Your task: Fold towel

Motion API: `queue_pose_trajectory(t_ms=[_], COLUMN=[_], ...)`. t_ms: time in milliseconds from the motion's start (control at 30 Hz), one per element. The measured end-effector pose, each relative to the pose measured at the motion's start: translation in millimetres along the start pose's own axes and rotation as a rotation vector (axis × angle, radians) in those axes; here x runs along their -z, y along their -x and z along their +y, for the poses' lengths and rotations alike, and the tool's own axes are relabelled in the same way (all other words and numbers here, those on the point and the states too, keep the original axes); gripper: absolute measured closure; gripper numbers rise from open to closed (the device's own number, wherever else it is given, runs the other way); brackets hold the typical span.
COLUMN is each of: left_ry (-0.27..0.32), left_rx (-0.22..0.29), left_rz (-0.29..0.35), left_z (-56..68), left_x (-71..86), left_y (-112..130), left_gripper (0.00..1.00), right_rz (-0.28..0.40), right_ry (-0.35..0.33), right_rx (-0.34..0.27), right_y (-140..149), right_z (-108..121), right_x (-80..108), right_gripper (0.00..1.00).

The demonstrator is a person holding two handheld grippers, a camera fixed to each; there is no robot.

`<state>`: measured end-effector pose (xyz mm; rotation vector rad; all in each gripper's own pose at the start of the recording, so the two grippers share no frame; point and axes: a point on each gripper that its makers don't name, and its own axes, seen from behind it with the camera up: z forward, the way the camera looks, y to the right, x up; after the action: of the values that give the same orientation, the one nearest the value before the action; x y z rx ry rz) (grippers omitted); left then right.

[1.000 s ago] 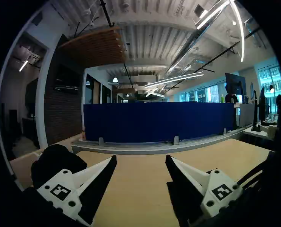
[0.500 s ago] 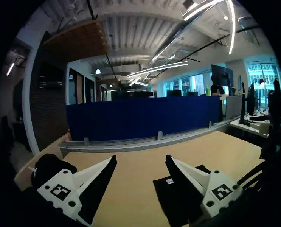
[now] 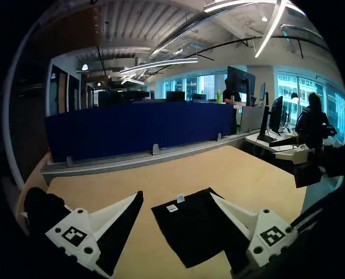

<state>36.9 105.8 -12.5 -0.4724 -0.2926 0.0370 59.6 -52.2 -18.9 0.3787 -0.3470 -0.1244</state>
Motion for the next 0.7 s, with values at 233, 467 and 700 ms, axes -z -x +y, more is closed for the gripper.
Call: queue_pose_trajectory(t_ms=[233,467,700], left_ry=[0.011,0.039,0.063], left_rx=[-0.028,-0.045,-0.067], left_rz=[-0.041,-0.096,-0.158], left_z=[-0.5,6.9,13.4], left_x=[-3.3,-9.3,-14.3], left_y=[16,45,80], left_gripper=[0.04,0.04,0.04], right_rz=[-0.056,-0.108,-0.169], right_ry=[-0.036,-0.070,-0.099], right_rx=[0.032,0.044,0.041], right_y=[15,39,72], right_z=[-11,-23,-32], right_x=[-3.8,-9.7,-17.2], right_gripper=[0.00,0.00,0.00])
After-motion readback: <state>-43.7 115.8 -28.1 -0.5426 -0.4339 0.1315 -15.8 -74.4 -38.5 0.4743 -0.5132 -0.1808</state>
